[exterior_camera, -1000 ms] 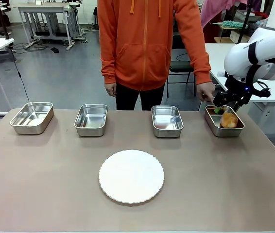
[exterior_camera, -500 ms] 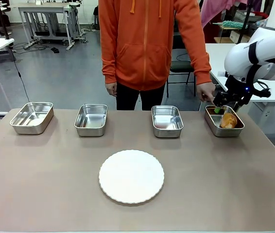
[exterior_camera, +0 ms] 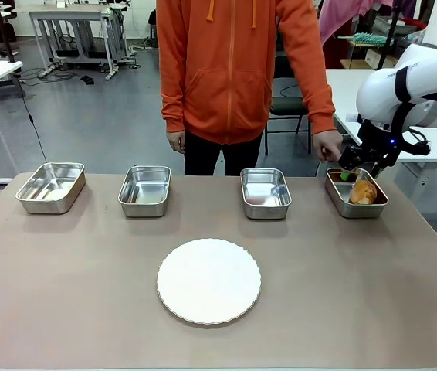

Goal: Place the bread in the container.
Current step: Place the Butter Roll into the Airtight Container indicated by the human.

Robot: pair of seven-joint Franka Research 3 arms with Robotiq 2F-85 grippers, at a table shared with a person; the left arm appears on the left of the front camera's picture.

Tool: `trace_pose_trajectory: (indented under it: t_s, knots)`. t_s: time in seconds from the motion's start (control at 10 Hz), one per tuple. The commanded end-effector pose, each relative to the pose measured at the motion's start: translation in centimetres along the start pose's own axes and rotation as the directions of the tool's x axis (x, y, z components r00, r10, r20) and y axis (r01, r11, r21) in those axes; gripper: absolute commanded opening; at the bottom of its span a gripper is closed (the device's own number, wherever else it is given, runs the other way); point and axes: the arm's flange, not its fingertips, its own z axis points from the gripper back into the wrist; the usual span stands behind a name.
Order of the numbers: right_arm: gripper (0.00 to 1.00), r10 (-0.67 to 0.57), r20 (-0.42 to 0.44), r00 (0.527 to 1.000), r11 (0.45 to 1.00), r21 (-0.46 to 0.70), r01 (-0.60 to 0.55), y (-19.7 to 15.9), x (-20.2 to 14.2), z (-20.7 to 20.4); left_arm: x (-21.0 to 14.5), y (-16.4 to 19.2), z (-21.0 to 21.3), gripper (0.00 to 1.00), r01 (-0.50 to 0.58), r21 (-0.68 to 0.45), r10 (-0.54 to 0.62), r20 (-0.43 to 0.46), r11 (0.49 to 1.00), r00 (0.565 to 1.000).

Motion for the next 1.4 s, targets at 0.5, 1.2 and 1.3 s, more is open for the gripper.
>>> trace_pose_trajectory:
  t_s: [0.5,1.2,1.3]
  knots:
    - [1.0,0.006,0.211,0.978,0.999,-0.041,0.002,8.1,-9.7,7.6,0.2,-0.2,0.0,1.0,0.015,-0.004,-0.015,0.006,1.0,1.0]
    - [1.0,0.003,0.189,0.982,1.0,-0.022,0.001,12.1,-16.1,8.3,0.2,-0.2,0.0,1.0,0.015,-0.004,-0.015,0.006,1.0,1.0]
    - [1.0,0.003,0.189,0.982,1.0,-0.022,0.001,12.1,-16.1,8.3,0.2,-0.2,0.0,1.0,0.015,-0.004,-0.015,0.006,1.0,1.0]
